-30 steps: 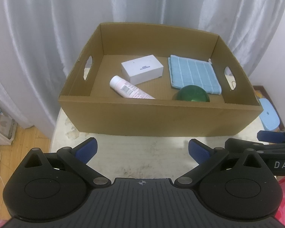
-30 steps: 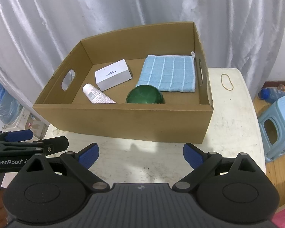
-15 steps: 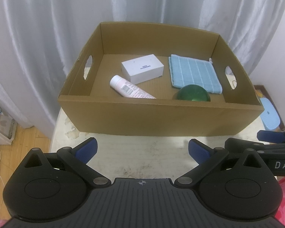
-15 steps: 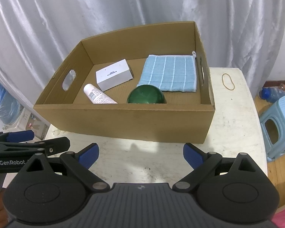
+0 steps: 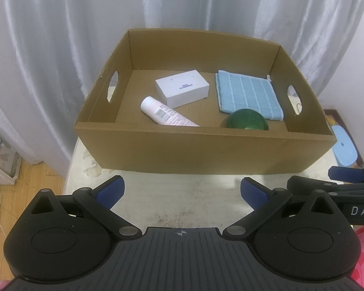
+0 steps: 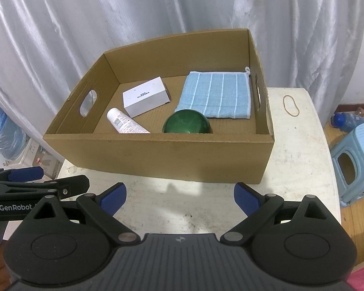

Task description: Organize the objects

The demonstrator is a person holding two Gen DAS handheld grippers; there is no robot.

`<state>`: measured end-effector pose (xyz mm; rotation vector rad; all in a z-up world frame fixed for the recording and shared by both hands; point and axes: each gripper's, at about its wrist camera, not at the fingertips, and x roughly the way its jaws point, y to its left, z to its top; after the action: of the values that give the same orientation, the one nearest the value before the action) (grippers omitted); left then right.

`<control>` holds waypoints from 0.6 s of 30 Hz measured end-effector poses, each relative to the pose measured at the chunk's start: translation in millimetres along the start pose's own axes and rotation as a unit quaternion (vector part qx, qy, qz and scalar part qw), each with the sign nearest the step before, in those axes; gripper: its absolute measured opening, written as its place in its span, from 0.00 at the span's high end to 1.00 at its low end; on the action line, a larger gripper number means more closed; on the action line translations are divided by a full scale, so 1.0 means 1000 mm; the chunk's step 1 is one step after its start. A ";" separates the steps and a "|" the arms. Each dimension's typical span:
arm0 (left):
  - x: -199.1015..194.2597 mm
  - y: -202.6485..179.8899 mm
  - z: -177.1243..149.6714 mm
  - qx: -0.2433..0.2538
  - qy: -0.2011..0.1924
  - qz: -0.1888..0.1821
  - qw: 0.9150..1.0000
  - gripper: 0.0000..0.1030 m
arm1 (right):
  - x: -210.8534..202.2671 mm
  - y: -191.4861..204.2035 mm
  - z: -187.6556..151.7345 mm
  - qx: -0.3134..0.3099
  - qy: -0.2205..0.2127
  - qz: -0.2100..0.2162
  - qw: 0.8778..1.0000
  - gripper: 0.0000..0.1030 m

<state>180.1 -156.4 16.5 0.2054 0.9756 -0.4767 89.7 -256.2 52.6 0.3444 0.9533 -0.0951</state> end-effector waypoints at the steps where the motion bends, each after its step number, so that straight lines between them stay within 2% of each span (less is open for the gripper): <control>1: 0.000 0.000 0.000 0.000 0.000 0.000 1.000 0.01 | 0.000 0.000 0.000 0.000 0.000 0.000 1.000 0.05; 18: 0.000 -0.001 0.002 0.002 -0.001 0.002 1.000 0.01 | 0.000 -0.001 0.000 0.001 -0.001 0.001 1.000 0.05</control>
<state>180.7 -157.6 17.9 0.2108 0.9723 -0.4754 89.4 -256.7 52.8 0.3472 0.9517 -0.0953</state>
